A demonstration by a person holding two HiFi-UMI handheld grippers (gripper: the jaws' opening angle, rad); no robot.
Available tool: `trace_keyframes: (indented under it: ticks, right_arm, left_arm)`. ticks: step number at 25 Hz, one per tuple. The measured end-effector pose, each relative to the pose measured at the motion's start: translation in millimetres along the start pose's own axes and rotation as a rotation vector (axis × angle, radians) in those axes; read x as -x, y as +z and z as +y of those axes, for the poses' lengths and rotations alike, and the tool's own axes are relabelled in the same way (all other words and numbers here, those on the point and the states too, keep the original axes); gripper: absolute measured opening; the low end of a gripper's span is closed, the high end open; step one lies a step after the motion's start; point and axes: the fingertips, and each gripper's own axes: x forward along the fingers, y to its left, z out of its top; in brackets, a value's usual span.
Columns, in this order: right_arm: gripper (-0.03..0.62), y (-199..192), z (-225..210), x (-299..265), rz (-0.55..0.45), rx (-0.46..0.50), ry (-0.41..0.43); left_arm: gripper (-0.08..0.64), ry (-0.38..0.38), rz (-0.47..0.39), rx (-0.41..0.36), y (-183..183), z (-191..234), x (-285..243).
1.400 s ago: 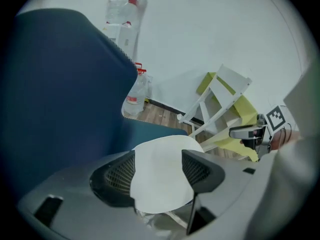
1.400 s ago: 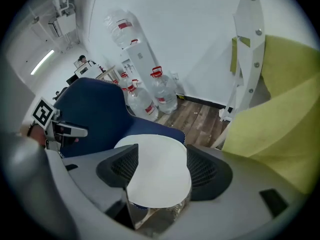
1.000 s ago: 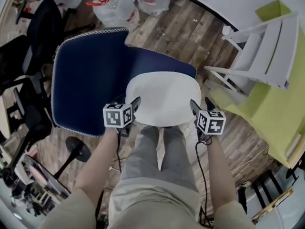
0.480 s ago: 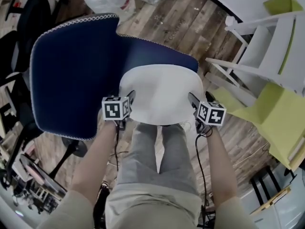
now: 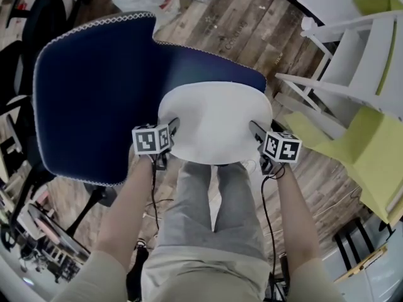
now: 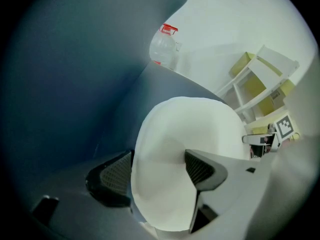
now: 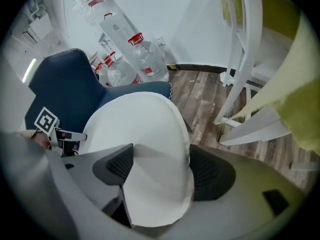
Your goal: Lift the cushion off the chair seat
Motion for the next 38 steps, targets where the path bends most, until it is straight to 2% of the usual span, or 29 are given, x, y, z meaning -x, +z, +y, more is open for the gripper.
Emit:
trace_keyframes:
  ticks: [2,5,7,9,12,15,19,26,31,38]
  right_arm:
    - [0.33,-2,3,-1,0.019,0.001,0.02]
    - [0.185,-3,7,5,0.048,0.064,-0.005]
    - [0.109,-3,10,13,0.044,0.096,-0.015]
    - [0.083,-4,15,24,0.033,0.095,0.0]
    - [0.07,-10,25,39,0.008,0.088,0.017]
    - [0.066,-12,32,55,-0.029,0.067,0.021]
    - [0.064,-5,43,88,-0.087,0.048,0.003]
    - [0.066,31,85,170,-0.219,0.107,0.015]
    - [0.066,61,121,236,-0.315,0.099,0.04]
    - [0.066,101,172,341,-0.458,0.146,0.063]
  left_arm:
    - [0.331,-0.006,-0.008,0.005,0,2,0]
    - [0.328,0.005,-0.018,-0.003,-1,2,0]
    - [0.288,0.006,-0.018,-0.019,-3,-1,2]
    - [0.216,0.013,-0.018,-0.043,-4,-4,7]
    - [0.111,0.012,-0.028,-0.078,-3,-6,18]
    - [0.077,-0.02,-0.038,-0.088,-1,-16,31]
    - [0.072,-0.053,-0.076,-0.102,3,-37,65]
    - [0.071,-0.098,-0.211,-0.129,36,-65,156]
    - [0.071,-0.142,-0.293,-0.166,62,-76,232]
    - [0.071,-0.15,-0.459,-0.216,100,-104,350]
